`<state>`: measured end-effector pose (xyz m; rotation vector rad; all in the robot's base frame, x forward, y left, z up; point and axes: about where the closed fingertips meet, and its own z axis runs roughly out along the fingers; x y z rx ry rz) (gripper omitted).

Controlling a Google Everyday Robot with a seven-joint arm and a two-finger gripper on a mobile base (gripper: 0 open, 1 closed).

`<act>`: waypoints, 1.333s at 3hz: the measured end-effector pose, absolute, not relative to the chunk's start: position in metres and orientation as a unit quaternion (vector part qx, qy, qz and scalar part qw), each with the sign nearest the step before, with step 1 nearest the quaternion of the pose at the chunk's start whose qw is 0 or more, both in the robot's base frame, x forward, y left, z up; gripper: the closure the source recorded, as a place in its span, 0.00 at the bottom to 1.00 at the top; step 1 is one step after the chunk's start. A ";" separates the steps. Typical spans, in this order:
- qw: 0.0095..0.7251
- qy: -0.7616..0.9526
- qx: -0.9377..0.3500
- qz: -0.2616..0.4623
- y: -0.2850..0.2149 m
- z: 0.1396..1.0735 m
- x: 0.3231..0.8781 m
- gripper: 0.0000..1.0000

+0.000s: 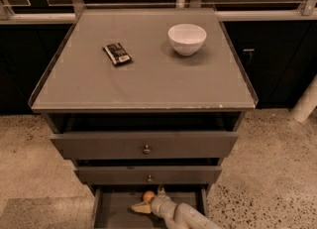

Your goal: Pick orange from bottom drawer and place on counter

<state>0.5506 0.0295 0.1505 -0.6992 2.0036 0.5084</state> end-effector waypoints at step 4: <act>0.438 0.826 -0.302 0.186 0.037 0.133 0.537 0.60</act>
Offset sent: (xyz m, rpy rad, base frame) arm -0.0211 0.0084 -0.0285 -0.1092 0.0596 0.0280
